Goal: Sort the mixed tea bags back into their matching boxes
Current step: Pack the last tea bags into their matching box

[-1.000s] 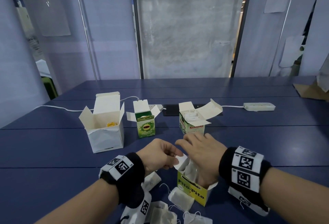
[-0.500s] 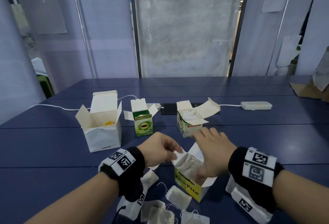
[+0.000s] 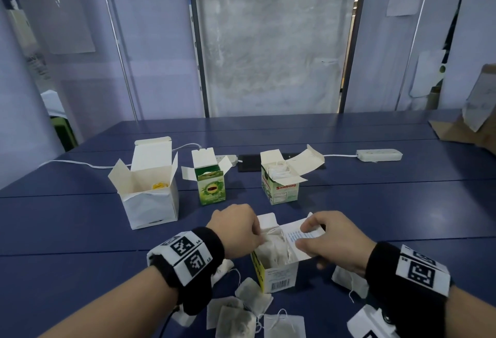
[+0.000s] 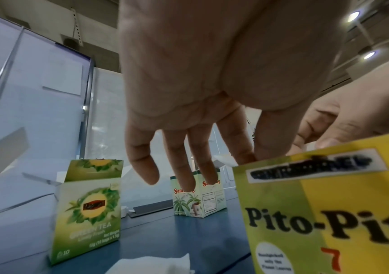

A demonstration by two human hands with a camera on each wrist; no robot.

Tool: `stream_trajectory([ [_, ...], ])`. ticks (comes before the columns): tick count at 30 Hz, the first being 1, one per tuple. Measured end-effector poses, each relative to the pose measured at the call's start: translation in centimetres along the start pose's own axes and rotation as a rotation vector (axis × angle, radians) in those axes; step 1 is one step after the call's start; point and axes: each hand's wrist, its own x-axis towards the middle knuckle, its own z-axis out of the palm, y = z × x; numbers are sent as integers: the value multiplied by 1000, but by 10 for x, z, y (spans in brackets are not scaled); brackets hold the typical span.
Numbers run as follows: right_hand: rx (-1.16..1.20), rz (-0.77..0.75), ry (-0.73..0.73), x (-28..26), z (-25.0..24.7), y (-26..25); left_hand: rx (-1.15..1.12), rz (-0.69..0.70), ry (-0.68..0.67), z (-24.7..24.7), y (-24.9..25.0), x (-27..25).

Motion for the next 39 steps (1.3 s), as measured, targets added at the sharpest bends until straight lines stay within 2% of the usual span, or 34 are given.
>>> stream_trajectory([
  [4, 45, 5, -1, -2, 2, 1, 38, 76, 55, -5, 4, -2],
  [6, 53, 6, -2, -3, 2, 1, 81, 72, 64, -4, 7, -1],
  [11, 77, 4, -5, -5, 4, 4, 164, 34, -7, -5, 7, 4],
  [13, 81, 11, -6, -6, 4, 5, 182, 59, -8, -7, 9, 5],
  [15, 79, 10, -8, -6, 4, 4, 180, 131, 0, -8, 10, 5],
  [20, 97, -1, -11, -7, 5, 3, 237, 356, -119, -6, 10, 9],
  [23, 137, -3, -18, -9, 7, 3, 378, 432, -76, -1, 14, 15],
  [27, 158, -9, -38, -9, 5, 5, 437, 484, 19, 3, 22, 21],
  [33, 149, -1, -16, -10, 1, 10, 184, 415, -3, -2, 21, 27],
  [39, 163, -15, -55, -11, 1, 12, -234, 303, 11, -1, 14, 30],
])
